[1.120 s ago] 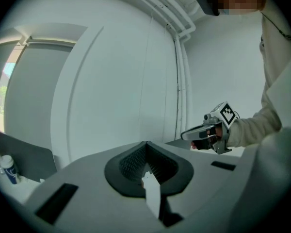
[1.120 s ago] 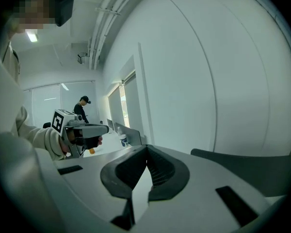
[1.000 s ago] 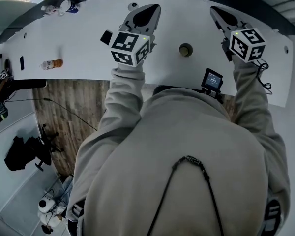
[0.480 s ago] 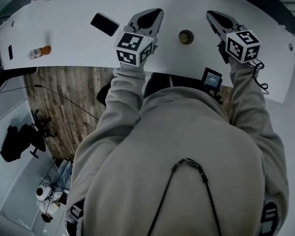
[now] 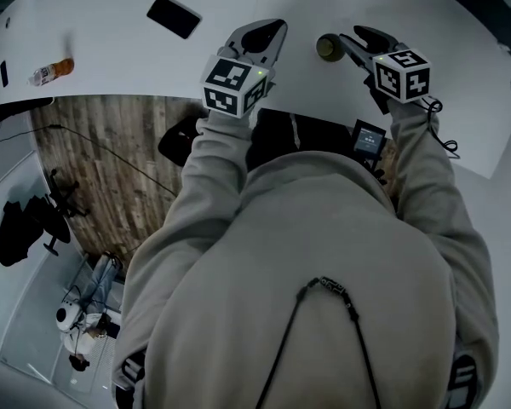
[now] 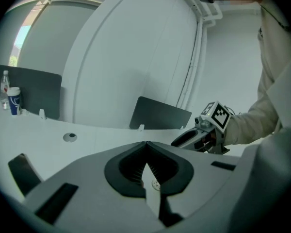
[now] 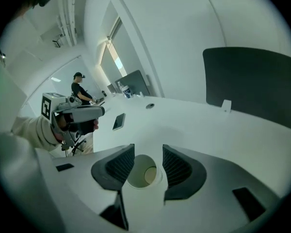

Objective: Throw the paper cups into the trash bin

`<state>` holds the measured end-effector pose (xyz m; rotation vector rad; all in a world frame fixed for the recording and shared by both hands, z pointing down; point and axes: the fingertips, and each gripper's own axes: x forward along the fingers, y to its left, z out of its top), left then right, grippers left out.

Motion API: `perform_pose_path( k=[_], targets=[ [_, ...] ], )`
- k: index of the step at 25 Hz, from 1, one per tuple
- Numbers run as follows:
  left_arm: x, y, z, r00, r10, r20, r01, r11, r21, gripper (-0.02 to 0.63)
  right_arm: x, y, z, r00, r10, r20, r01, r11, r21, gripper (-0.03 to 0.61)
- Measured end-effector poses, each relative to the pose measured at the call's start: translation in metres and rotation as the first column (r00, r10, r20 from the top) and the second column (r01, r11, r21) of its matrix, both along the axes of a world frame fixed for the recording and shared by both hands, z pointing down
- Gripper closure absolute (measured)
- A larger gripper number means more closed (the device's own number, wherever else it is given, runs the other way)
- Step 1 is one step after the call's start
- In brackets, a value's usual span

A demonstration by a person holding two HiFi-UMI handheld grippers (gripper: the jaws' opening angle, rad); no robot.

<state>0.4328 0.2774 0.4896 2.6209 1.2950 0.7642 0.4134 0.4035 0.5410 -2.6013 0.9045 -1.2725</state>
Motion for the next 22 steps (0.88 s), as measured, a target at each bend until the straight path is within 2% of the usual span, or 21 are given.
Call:
perform_pose_path(
  k=[8,13,17,22],
  targets=[
    [-0.011,-0.002,0.025,0.999,0.006,0.049,-0.007,1.000,0.006,0.615,-0.015,-0.002,0.039,0.995,-0.008,0.103,0.013,0.999,-0.044,0.420],
    [-0.013,-0.002,0.022,0.999,0.010,0.044,-0.011,1.000,0.006,0.615,-0.016,0.007,0.056,0.986,0.007,0.164,0.007,0.996,-0.084,0.426],
    [-0.015,-0.004,0.020,0.999,0.004,0.041,-0.004,1.000,0.006,0.615,-0.019,0.012,0.066,0.981,-0.006,0.193,0.027,0.994,-0.106,0.506],
    [-0.013,-0.002,0.014,0.999,-0.007,0.042,0.008,1.000,-0.026,0.615,-0.019,0.013,0.065,0.980,-0.033,0.196,0.061,0.989,-0.137,0.541]
  ],
)
